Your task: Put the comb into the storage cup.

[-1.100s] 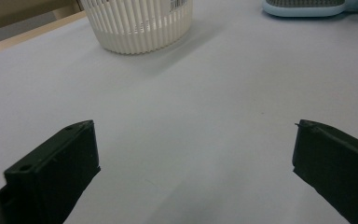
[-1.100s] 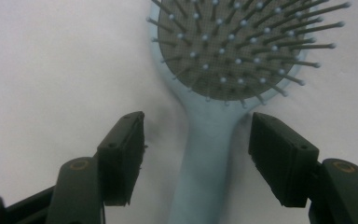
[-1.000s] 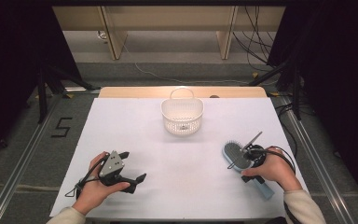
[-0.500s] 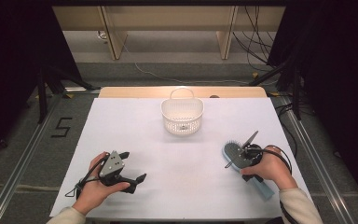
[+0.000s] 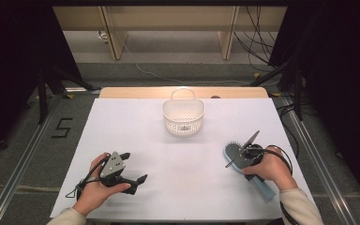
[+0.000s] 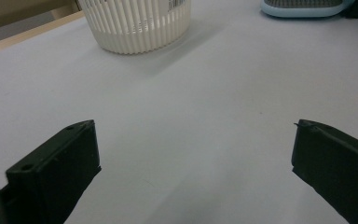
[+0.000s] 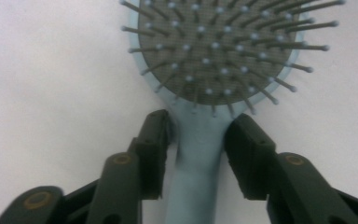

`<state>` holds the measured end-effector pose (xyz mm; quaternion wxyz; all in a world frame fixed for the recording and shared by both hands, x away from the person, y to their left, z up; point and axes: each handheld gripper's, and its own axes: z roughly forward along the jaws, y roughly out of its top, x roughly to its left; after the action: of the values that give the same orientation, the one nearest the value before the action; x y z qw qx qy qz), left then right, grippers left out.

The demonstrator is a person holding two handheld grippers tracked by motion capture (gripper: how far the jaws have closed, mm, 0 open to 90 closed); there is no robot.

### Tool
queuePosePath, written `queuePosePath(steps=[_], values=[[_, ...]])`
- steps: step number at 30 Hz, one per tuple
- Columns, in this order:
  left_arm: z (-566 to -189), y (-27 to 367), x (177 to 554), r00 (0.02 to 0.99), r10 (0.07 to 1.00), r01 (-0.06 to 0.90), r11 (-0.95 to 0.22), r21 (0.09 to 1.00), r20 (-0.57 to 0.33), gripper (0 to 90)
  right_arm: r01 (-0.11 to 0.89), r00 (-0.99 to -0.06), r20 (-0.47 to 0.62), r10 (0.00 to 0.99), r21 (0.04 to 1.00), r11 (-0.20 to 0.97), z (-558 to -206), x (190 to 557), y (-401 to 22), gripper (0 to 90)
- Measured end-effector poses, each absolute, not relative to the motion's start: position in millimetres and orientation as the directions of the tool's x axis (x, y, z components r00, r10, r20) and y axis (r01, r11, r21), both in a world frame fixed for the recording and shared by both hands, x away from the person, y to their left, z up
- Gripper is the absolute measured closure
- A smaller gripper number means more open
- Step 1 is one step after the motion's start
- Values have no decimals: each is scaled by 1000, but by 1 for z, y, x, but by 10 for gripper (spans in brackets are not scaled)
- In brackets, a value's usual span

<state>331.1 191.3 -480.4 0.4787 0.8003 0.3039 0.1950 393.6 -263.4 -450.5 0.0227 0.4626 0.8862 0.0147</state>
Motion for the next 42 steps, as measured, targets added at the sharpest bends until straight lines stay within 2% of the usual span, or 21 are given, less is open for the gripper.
queuePosePath(steps=[3,18,42], values=[[-480,191,331,739,673,300,-359,884,23,2,824,-564,-27,826,47,564,-450,394,-264,658],[-481,191,331,740,672,299,-360,884,23,2,848,-528,-12,849,43,528,-450,394,-266,696],[-481,191,331,740,673,299,-360,884,23,2,854,-518,15,855,71,516,-449,392,-272,706]])
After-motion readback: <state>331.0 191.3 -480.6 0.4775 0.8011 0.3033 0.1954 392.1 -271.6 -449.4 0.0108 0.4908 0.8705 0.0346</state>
